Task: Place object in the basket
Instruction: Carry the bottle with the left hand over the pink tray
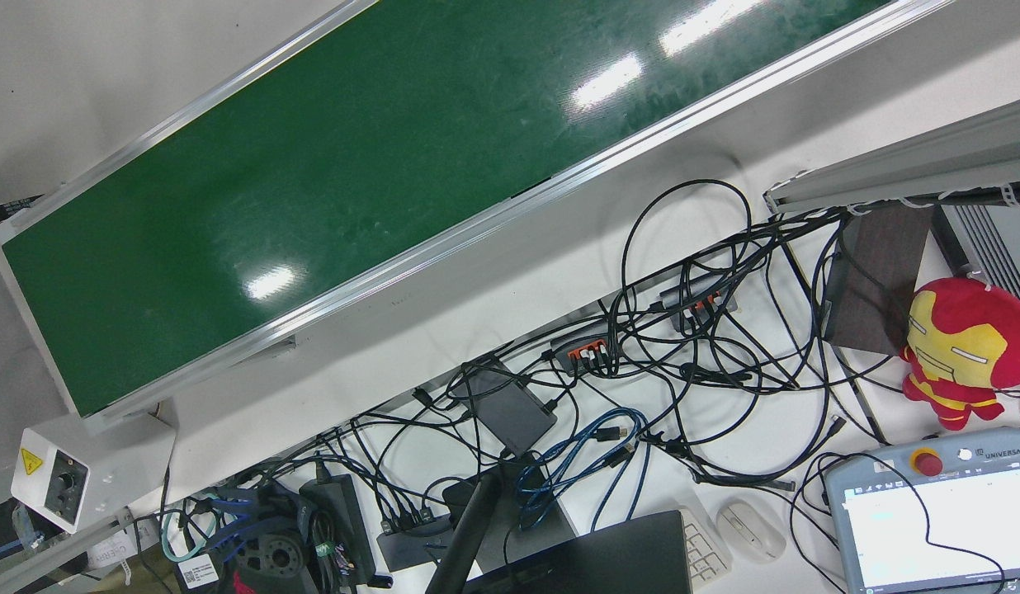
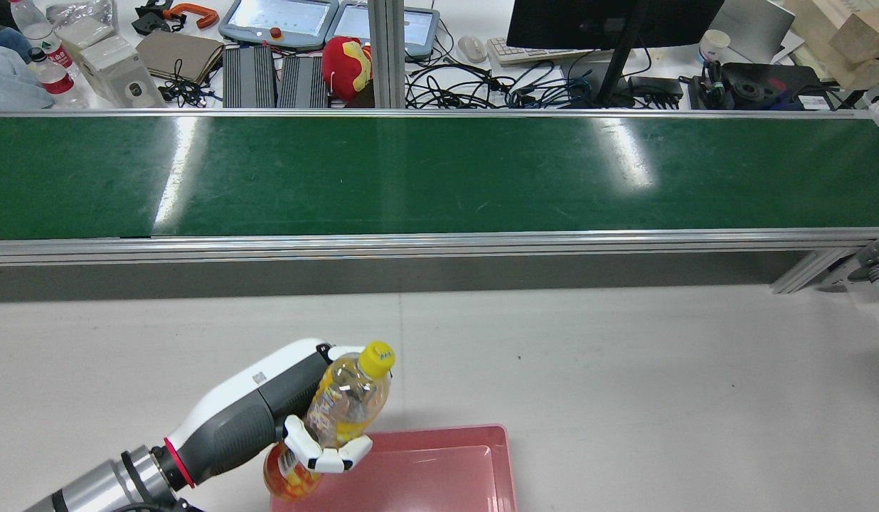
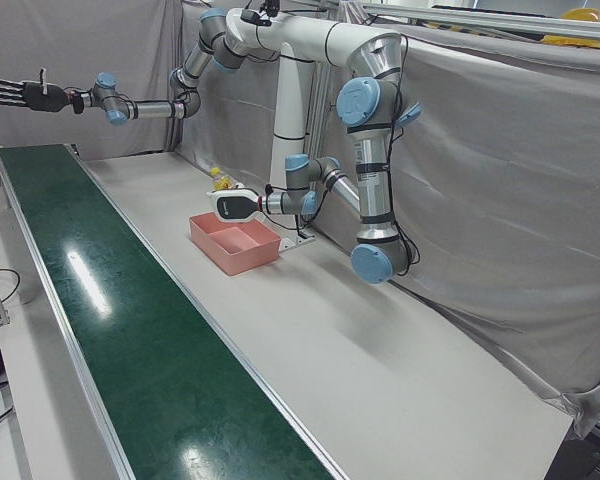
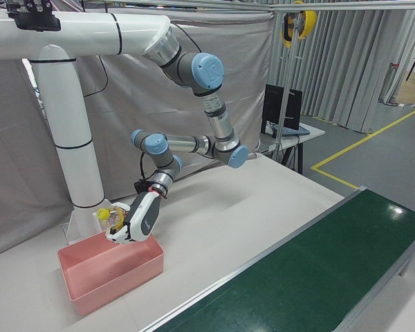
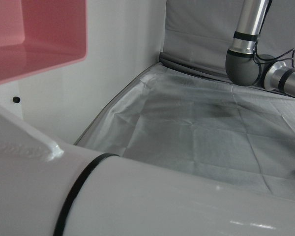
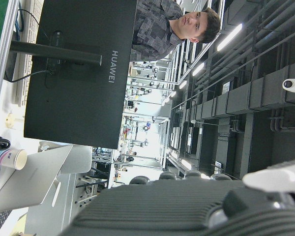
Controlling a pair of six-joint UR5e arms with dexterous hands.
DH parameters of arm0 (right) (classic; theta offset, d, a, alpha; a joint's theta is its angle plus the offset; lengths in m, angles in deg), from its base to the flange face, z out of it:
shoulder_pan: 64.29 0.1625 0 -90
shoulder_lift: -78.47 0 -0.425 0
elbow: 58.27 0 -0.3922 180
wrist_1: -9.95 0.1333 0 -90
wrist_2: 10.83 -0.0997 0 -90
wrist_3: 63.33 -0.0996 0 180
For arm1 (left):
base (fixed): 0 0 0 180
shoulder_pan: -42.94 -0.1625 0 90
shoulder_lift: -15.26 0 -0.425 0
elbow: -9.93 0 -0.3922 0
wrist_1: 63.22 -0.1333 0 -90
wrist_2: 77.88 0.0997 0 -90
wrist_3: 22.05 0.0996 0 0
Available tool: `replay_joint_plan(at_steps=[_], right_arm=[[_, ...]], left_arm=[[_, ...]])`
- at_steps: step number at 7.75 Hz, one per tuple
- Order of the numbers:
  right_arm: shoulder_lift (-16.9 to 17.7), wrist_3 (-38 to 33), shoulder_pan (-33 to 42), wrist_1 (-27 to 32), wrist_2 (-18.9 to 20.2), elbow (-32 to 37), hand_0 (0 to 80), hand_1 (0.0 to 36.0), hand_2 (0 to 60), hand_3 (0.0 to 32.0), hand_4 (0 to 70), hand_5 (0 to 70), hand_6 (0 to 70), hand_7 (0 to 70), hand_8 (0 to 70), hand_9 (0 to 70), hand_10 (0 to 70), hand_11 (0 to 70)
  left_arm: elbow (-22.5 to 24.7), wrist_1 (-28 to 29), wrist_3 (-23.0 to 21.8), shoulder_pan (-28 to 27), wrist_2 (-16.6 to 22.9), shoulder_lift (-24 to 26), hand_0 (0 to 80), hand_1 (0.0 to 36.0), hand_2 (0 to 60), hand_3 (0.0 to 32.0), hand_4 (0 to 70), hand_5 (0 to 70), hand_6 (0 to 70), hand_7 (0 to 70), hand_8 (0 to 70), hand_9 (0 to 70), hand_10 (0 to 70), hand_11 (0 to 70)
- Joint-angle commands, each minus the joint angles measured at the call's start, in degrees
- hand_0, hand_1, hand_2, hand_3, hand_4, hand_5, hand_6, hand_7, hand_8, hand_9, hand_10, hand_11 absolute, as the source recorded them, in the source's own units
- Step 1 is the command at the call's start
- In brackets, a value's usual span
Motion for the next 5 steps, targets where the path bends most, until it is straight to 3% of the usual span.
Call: replay_joint_plan(at_steps=[1,2,3,4,5], right_arm=[[0.0,0.0,0.0,0.0,0.0,0.0,0.0,0.0,0.0,0.0,0.0,0.0,0.0,0.0,0.0,0.0,0.0,0.0],[0.0,0.0,0.0,0.0,0.0,0.0,0.0,0.0,0.0,0.0,0.0,0.0,0.0,0.0,0.0,0.0,0.0,0.0],[0.0,0.0,0.0,0.0,0.0,0.0,0.0,0.0,0.0,0.0,0.0,0.0,0.0,0.0,0.0,0.0,0.0,0.0],[0.0,0.0,0.0,0.0,-0.1,0.0,0.0,0.0,0.0,0.0,0.0,0.0,0.0,0.0,0.0,0.0,0.0,0.0],[0.0,0.0,0.0,0.0,0.0,0.0,0.0,0.0,0.0,0.0,0.0,0.0,0.0,0.0,0.0,0.0,0.0,0.0]], left_arm=[[-1.1,-2.8,0.9,-3.4,-1.7,-0.1,49.4,18.1,60.0,0.0,30.6,70.0,52.3,51.8,63.3,70.0,65.0,70.0],[-1.1,-5.4,0.9,-4.2,-1.7,-0.1,46.5,10.1,25.9,0.0,20.2,66.5,26.7,32.4,43.0,53.9,46.6,66.1],[-1.1,-7.7,0.9,-4.8,-1.7,-0.1,45.4,7.4,12.1,0.0,13.2,59.6,13.8,23.2,30.1,39.7,36.3,51.6],[-1.0,-8.1,0.9,-5.0,-1.6,-0.2,45.9,5.0,0.0,0.0,5.3,56.0,7.1,16.1,21.5,28.4,27.9,41.0],[-1.0,-8.1,0.9,-5.1,-1.6,-0.2,44.1,2.3,0.0,0.0,0.0,48.5,1.7,9.1,18.0,22.9,23.7,35.0]])
